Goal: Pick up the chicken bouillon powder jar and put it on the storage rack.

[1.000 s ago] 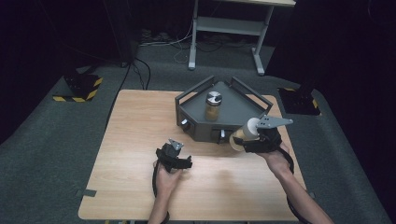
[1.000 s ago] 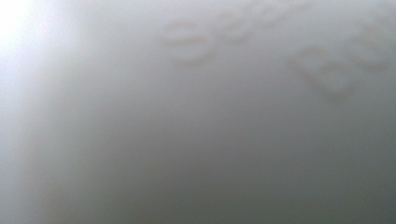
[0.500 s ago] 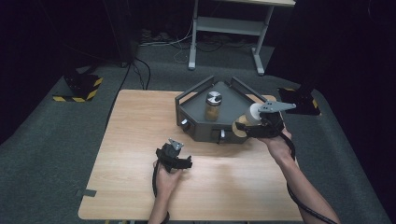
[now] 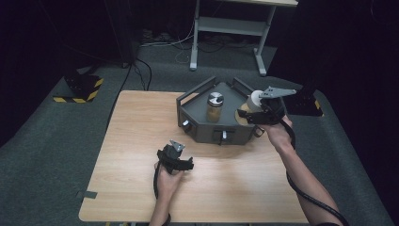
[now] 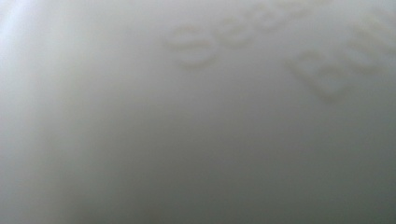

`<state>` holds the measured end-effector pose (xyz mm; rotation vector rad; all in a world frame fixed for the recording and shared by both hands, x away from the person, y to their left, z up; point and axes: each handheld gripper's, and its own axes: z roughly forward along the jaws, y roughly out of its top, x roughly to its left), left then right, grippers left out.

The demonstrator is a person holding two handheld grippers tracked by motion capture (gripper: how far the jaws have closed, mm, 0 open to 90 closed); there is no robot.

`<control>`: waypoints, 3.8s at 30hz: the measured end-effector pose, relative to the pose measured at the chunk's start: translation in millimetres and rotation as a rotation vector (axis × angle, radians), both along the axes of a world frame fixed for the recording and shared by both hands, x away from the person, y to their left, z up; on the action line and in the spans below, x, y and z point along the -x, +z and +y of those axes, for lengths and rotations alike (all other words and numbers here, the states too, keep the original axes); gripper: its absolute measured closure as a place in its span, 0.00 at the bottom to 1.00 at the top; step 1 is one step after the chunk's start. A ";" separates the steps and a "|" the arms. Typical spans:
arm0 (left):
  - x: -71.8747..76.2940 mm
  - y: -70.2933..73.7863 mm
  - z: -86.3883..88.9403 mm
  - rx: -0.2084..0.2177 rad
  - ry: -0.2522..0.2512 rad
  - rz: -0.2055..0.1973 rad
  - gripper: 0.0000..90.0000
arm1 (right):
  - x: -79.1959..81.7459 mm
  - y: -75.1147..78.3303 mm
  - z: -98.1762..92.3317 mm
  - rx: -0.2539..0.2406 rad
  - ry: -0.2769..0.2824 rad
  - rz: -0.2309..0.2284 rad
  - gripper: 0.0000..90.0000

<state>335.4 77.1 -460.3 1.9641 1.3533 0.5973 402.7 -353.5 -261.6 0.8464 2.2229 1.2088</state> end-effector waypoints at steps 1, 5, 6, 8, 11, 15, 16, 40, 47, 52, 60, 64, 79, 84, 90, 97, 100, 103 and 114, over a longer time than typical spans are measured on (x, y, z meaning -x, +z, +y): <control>0.0 0.0 0.0 0.000 0.000 0.000 0.05 | -2.0 0.1 0.7 0.001 -0.003 0.002 0.34; 0.0 0.0 0.0 0.000 0.000 0.000 0.05 | -9.5 0.1 4.5 0.005 -0.024 0.012 0.34; 0.0 0.0 0.0 0.000 0.000 0.000 0.05 | -11.6 0.1 5.3 0.006 -0.028 0.016 0.34; 0.0 0.0 0.0 0.000 0.000 0.000 0.05 | -16.1 -0.4 7.5 0.007 -0.039 0.025 0.34; 0.0 0.0 0.1 0.000 0.000 0.000 0.05 | -20.8 -1.6 11.3 0.019 -0.049 0.034 0.34; 0.0 0.1 0.1 0.000 0.000 0.001 0.05 | -28.8 -4.0 16.4 0.036 -0.062 0.050 0.34; -0.1 0.1 0.1 0.000 0.000 0.001 0.05 | -30.7 -4.4 17.4 0.038 -0.066 0.057 0.34; 0.0 0.0 0.0 0.000 0.000 0.000 0.05 | -55.4 -15.0 28.8 0.070 -0.111 0.128 0.34; 0.1 -0.1 -0.1 0.000 0.001 -0.001 0.05 | -60.0 -15.6 32.2 0.082 -0.110 0.140 0.34; -0.1 0.1 0.0 -0.001 -0.001 0.000 0.05 | -63.3 -15.4 34.7 0.088 -0.111 0.146 0.34; 0.0 0.0 0.0 -0.001 0.000 0.000 0.05 | -67.0 -19.8 36.8 0.092 -0.112 0.159 0.34; 0.0 0.1 -0.2 -0.001 0.001 0.000 0.05 | -67.7 -19.5 36.8 0.091 -0.111 0.162 0.34; 0.0 0.0 0.0 -0.001 0.000 0.000 0.05 | -67.8 -24.4 35.6 0.075 -0.108 0.152 0.34; 0.0 0.0 0.0 0.000 0.000 0.000 0.05 | -65.4 -26.5 35.3 0.069 -0.113 0.144 0.34; 0.0 0.0 -0.1 -0.001 0.000 0.000 0.05 | -64.7 -28.5 32.9 0.057 -0.110 0.143 0.32; 0.3 -0.1 -0.3 -0.003 -0.002 -0.002 0.05 | -57.4 -29.9 26.8 0.026 -0.118 0.132 0.15; 0.2 0.0 -0.2 -0.004 -0.002 -0.002 0.05 | -53.3 -30.1 23.0 0.012 -0.125 0.118 0.12; 0.2 0.1 -0.2 -0.004 -0.003 -0.001 0.05 | -49.8 -30.6 19.9 0.003 -0.123 0.106 0.10; 0.2 0.0 -0.3 -0.004 -0.002 -0.002 0.05 | -35.6 -36.8 5.6 -0.022 -0.123 0.087 0.10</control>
